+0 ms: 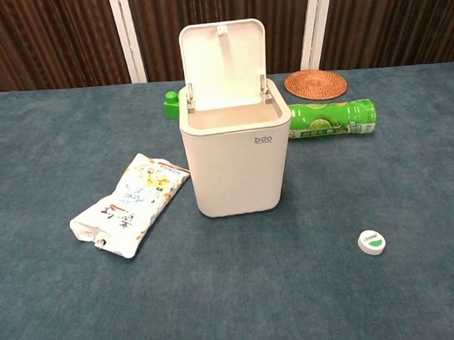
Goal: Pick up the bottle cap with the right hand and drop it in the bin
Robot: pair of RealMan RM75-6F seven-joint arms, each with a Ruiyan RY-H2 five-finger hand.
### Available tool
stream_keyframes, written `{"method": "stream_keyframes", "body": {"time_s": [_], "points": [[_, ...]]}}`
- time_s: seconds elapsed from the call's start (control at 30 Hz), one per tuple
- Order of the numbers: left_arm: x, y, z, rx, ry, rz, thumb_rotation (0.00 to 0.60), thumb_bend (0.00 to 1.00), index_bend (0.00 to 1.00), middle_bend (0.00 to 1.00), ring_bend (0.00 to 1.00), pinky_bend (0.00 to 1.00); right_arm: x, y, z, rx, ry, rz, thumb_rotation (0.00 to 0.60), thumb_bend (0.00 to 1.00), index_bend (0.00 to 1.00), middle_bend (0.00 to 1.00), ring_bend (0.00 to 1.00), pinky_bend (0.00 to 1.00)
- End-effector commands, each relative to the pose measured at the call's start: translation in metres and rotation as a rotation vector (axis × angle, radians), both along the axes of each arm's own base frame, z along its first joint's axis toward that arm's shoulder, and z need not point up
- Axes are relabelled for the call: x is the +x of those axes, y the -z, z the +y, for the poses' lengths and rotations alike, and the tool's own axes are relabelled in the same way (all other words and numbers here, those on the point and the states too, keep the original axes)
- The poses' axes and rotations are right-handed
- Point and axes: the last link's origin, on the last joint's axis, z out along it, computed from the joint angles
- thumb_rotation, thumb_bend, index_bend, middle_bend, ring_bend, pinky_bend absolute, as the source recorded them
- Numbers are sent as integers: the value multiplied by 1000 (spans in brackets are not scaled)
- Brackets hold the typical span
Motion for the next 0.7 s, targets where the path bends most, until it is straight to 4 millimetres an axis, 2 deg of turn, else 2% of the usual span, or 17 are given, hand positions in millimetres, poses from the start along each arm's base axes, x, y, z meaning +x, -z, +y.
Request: {"method": "stream_keyframes", "body": {"time_s": [0.03,0.23,0.3,0.33,0.4,0.47,0.57,0.7], "points": [[-1,1,0,-8,-2,4,600,458,150,138,185,393,0,1,-1,11,-5,-7,600,109,261,242,143,185],[1,1,2,-7,13,5,600,457,150,138,185,393,2,1,1,29,-34,-44,600,109,261,242,146,207],[0,1,3,-8,12,4,600,457,150,138,185,394,3,1,2,50,-43,-70,600,109,265,260,196,331],[-1,2,3,-13,9,3,600,457,150,138,185,394,4,2,1,68,-62,-87,600,108,281,304,267,459],[-2,2,3,-19,4,2,600,457,150,137,185,395,6,5,0,112,-95,-126,600,109,336,460,461,716],[-1,1,3,-14,7,6,600,458,150,138,185,396,6,9,-3,170,-118,-146,600,109,374,571,586,836],[2,1,2,-7,24,9,600,457,150,138,185,396,9,15,-12,231,-142,-123,600,109,411,675,688,925],[0,1,2,-11,16,1,600,457,150,138,185,397,18,24,-24,284,-169,-71,600,109,443,739,747,975]]}}
